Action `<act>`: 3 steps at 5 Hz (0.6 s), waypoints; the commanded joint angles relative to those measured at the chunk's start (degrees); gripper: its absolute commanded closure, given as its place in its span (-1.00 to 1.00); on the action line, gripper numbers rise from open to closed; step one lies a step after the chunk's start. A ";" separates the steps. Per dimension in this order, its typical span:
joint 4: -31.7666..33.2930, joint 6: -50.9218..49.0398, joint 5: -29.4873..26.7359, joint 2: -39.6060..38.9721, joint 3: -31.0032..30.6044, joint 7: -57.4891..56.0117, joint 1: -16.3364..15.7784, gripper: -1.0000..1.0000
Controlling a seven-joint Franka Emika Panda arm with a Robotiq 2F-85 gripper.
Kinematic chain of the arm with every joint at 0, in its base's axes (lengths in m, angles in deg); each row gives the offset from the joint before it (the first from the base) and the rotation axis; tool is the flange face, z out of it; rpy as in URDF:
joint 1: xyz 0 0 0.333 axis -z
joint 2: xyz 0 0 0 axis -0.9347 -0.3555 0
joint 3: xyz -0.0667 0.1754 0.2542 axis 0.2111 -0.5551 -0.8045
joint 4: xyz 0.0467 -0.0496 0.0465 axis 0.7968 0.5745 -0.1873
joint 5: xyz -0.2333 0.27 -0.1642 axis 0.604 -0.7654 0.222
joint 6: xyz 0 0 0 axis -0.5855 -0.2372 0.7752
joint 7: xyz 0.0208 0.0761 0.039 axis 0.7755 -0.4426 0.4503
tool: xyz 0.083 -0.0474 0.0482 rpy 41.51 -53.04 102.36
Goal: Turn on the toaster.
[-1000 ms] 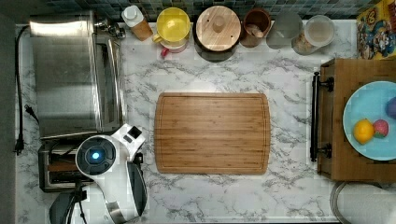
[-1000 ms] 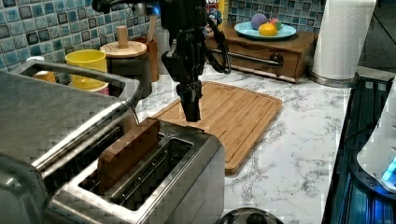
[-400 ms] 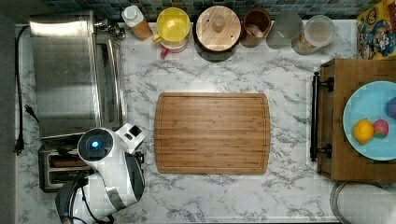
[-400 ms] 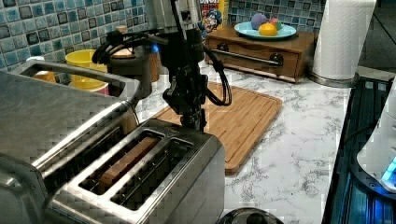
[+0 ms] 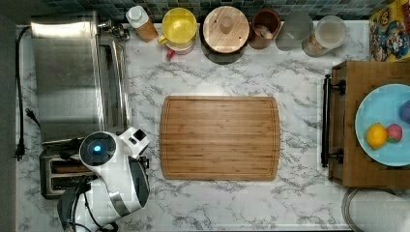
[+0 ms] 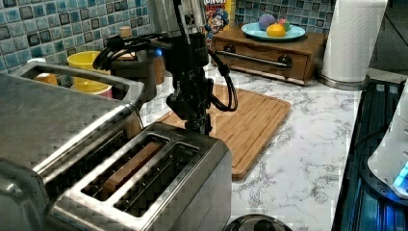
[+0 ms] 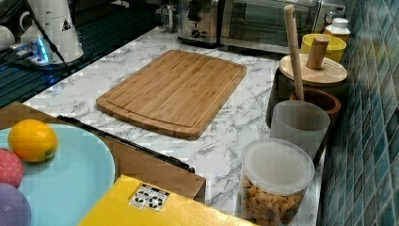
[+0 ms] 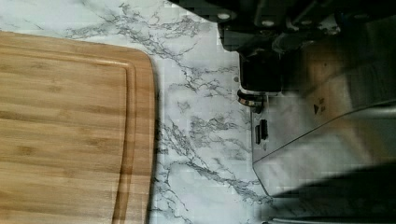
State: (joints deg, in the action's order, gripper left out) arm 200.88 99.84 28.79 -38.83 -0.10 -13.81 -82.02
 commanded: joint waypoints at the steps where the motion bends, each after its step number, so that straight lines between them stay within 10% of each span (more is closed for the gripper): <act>1: 11.11 6.08 -3.58 -13.92 0.59 -1.79 0.29 1.00; 3: 16.99 9.74 -8.10 -5.83 -0.47 -10.00 0.75 1.00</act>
State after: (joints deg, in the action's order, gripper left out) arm 201.89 102.80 24.39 -40.65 0.53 -17.58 -80.96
